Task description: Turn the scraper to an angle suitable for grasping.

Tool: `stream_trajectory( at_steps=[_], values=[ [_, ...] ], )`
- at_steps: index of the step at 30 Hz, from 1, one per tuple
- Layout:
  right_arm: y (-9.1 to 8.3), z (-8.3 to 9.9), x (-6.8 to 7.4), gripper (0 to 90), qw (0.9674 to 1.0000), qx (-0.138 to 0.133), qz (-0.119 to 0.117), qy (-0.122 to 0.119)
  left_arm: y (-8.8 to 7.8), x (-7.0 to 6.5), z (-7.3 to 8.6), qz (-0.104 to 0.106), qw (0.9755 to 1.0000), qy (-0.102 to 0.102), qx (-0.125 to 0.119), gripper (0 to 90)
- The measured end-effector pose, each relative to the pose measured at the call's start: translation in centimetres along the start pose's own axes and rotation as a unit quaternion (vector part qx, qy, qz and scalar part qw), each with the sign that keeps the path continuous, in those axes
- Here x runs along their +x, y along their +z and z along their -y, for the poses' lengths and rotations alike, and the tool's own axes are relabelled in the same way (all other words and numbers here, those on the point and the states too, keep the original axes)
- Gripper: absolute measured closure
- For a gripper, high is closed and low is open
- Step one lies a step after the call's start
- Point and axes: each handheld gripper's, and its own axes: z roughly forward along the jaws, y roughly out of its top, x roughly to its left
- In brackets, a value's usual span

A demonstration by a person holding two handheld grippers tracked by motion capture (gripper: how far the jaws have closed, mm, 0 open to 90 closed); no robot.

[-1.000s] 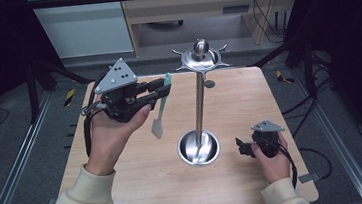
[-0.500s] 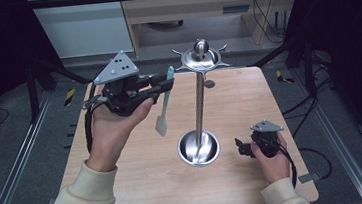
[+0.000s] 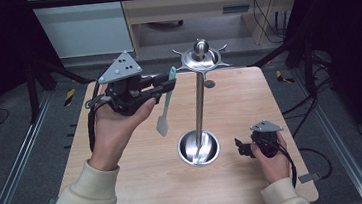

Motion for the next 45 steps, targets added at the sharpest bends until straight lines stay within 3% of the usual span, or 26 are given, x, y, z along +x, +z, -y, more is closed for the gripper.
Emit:
stream_trajectory(
  at_steps=[12,33,45],
  values=[
    [0.0,0.0,0.0,9.3,1.0000,-0.002,-0.001,0.002,0.9,0.1,0.0,0.007,0.9999,-0.008,-0.002,74.1],
    [-0.1,0.0,-0.3,9.3,1.0000,-0.002,-0.005,0.004,2.2,-0.3,0.1,0.007,0.9999,-0.003,-0.010,73.9],
    [-0.1,0.0,-0.3,9.3,1.0000,-0.001,-0.005,0.005,2.5,-0.3,0.7,0.008,0.9994,-0.005,-0.033,73.7]
  ],
)
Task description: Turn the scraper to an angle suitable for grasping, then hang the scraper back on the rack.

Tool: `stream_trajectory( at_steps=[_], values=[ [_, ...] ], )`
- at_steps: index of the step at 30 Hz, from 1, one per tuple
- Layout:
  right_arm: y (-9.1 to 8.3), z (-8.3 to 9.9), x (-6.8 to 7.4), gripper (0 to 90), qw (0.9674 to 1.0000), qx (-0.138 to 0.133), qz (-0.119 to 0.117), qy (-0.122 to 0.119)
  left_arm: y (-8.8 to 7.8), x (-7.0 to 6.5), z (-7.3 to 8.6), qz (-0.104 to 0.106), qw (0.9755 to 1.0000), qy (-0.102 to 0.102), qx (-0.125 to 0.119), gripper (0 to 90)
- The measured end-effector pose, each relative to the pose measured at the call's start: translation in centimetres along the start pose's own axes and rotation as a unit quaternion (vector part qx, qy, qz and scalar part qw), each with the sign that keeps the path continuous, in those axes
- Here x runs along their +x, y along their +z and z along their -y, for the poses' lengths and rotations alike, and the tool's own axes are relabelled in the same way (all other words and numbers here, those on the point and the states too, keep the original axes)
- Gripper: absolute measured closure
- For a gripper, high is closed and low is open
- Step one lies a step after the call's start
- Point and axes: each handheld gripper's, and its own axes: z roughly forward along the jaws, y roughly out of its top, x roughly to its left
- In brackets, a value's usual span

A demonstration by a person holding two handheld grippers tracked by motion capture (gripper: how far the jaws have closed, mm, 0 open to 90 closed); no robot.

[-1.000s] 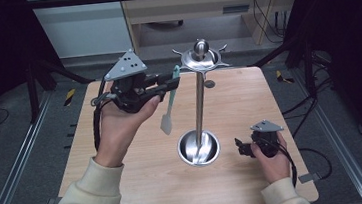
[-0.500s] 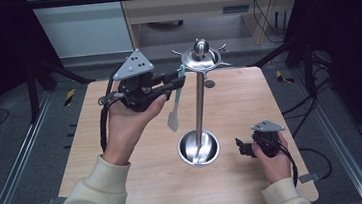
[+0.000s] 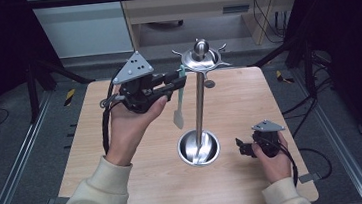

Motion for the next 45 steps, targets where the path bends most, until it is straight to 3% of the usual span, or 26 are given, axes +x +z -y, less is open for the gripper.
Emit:
stream_trajectory(
  at_steps=[18,29,35,45],
  values=[
    [-0.1,0.0,0.0,9.1,1.0000,-0.001,-0.003,0.002,-0.3,0.0,0.1,0.000,1.0000,-0.001,-0.004,72.7],
    [0.0,0.0,-0.1,8.9,1.0000,-0.001,-0.003,-0.004,-0.9,-0.2,0.3,-0.004,1.0000,0.003,0.000,66.5],
    [0.0,0.0,0.0,8.9,1.0000,0.001,-0.003,-0.001,-1.6,-0.1,0.6,-0.026,0.9996,0.009,0.000,55.5],
    [0.0,-0.1,0.0,8.8,1.0000,0.002,-0.002,-0.003,-2.3,-0.8,1.9,-0.043,0.9989,0.006,0.016,17.8]
  ],
)
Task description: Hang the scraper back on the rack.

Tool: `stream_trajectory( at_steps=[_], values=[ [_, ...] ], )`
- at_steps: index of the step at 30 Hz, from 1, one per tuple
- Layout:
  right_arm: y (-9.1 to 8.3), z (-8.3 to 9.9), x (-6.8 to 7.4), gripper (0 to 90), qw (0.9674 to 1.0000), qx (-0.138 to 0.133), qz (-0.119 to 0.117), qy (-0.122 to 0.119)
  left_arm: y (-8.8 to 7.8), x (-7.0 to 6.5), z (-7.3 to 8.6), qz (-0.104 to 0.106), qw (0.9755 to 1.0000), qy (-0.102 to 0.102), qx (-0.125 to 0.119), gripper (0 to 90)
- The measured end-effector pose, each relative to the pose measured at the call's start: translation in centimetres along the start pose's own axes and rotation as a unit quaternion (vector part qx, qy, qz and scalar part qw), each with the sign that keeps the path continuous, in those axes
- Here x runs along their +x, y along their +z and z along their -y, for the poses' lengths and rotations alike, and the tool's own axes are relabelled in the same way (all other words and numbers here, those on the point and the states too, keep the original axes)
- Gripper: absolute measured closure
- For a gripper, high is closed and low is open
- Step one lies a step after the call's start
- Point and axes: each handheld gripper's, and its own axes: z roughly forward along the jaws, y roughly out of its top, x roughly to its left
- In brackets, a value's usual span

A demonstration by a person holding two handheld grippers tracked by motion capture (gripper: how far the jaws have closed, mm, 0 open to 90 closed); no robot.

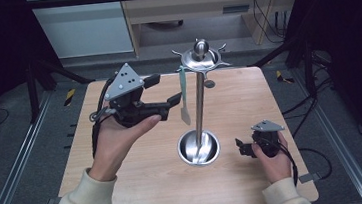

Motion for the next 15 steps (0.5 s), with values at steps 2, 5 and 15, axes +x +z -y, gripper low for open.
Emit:
stream_trajectory(
  at_steps=[2,5,15],
  values=[
    [0.0,0.0,0.0,8.8,1.0000,0.001,0.000,0.000,-0.2,-0.2,0.4,-0.002,1.0000,-0.003,0.003,13.2],
    [0.0,0.0,0.0,8.7,1.0000,0.002,0.000,0.000,-0.5,-0.3,0.9,-0.004,1.0000,-0.002,0.006,10.1],
    [-0.1,0.0,-0.1,8.7,1.0000,0.001,0.002,0.000,-1.5,-0.5,3.5,-0.002,0.9997,-0.001,0.026,6.8]
  ],
)
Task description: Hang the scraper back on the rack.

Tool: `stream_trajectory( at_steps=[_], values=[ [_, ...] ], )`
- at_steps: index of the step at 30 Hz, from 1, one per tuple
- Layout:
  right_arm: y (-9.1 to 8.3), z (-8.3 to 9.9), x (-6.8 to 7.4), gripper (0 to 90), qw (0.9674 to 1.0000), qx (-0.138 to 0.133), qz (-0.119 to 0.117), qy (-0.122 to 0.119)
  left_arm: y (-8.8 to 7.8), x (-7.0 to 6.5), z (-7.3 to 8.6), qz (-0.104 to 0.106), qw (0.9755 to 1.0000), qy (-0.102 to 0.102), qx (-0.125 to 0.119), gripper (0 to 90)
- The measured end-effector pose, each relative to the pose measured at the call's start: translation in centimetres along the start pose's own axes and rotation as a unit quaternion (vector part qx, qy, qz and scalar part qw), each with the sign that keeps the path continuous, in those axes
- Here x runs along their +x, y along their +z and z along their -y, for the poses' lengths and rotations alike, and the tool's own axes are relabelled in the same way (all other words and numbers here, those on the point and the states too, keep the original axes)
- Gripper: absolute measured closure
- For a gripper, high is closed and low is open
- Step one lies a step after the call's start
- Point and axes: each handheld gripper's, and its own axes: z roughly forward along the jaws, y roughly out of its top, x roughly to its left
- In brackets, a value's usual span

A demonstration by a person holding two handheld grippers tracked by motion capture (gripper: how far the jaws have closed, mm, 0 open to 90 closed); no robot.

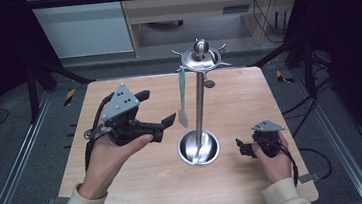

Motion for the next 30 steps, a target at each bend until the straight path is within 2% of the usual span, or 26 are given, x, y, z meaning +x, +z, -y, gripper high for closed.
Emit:
stream_trajectory(
  at_steps=[3,5,9,12,15,18,21,30],
  values=[
    [0.0,0.0,0.0,8.7,1.0000,-0.002,-0.001,-0.001,0.0,0.1,1.0,0.001,1.0000,0.005,0.008,6.1],
    [0.0,0.0,0.0,8.6,1.0000,-0.002,-0.002,-0.001,0.0,0.0,1.7,0.010,0.9998,-0.004,0.014,5.3],
    [-0.1,0.0,0.0,8.7,1.0000,-0.003,0.000,0.001,0.1,0.4,2.8,0.002,0.9999,0.011,0.012,4.4],
    [-0.1,0.0,0.0,8.8,1.0000,-0.002,0.000,-0.001,0.3,0.7,3.6,0.000,0.9998,0.012,0.017,4.4],
    [-0.1,0.0,0.0,8.8,1.0000,-0.003,0.000,-0.001,0.4,1.3,4.5,-0.012,0.9992,0.034,0.020,4.4],
    [-0.1,0.0,0.0,8.7,1.0000,-0.002,0.000,-0.001,0.6,1.3,5.3,-0.008,0.9994,0.015,0.030,4.4],
    [-0.1,0.0,0.0,8.7,1.0000,-0.002,0.001,-0.001,0.6,1.6,6.1,-0.012,0.9991,0.018,0.037,4.3],
    [-0.1,0.0,0.1,8.7,1.0000,-0.001,0.001,-0.003,0.7,2.4,8.3,-0.016,0.9985,0.000,0.053,4.1]
  ],
)
